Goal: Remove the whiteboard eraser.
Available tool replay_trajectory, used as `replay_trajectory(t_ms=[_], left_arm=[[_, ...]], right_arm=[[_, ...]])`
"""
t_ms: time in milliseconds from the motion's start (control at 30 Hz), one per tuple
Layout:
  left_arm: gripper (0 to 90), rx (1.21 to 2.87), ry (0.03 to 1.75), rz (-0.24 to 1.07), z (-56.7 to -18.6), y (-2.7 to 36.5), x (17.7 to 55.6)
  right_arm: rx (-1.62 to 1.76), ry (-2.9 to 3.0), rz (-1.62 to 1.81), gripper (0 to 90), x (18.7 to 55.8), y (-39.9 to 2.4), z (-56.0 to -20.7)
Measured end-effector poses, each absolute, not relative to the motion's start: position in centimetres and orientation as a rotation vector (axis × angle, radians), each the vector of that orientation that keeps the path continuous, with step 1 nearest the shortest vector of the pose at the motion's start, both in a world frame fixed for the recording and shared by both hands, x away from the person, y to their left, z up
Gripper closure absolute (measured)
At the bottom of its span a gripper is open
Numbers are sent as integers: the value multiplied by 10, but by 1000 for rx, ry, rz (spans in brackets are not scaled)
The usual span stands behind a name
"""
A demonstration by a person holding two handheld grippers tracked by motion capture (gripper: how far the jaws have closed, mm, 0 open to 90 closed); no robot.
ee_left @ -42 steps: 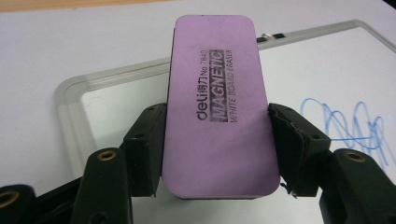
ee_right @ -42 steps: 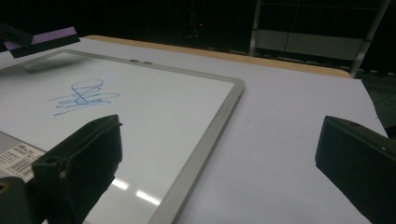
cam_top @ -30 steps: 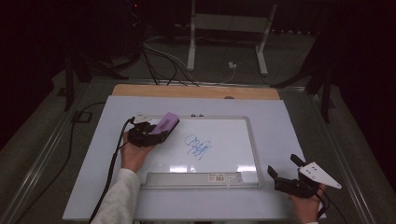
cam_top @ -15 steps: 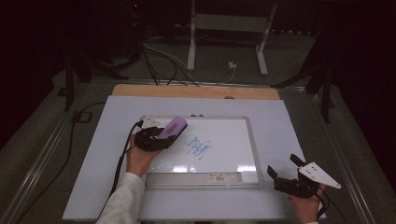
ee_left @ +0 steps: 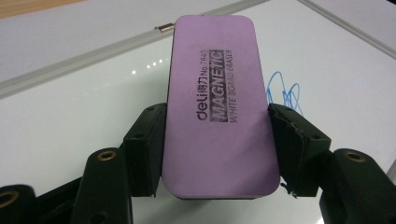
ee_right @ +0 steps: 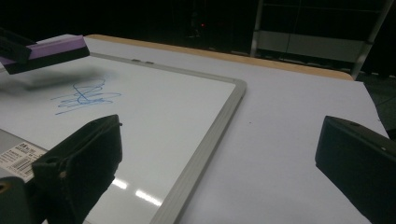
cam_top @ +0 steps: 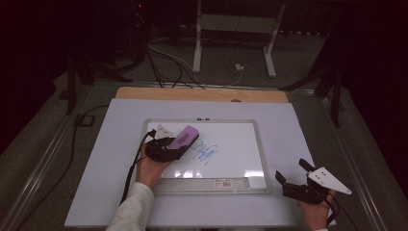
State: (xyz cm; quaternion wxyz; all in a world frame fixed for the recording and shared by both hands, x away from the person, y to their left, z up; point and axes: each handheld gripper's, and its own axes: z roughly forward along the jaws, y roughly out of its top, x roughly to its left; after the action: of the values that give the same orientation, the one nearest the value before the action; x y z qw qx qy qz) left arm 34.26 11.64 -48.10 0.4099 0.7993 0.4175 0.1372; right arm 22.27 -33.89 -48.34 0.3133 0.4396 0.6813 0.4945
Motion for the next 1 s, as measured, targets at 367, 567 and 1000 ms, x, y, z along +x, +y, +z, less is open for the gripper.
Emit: replay_trajectory(t_ms=[367,567,1000], left_arm=[[418,2047,1041,360,-488,106,338],[418,2066,1035,356,-494,99,337],[418,2099,1010,344,-501,84,334]], right_arm=[[1160,1800,1303,7,223,-338,-484],[1159,1798,1303,7,223,-339,-484],[1155,1796,1307,7,224,-339,-484]])
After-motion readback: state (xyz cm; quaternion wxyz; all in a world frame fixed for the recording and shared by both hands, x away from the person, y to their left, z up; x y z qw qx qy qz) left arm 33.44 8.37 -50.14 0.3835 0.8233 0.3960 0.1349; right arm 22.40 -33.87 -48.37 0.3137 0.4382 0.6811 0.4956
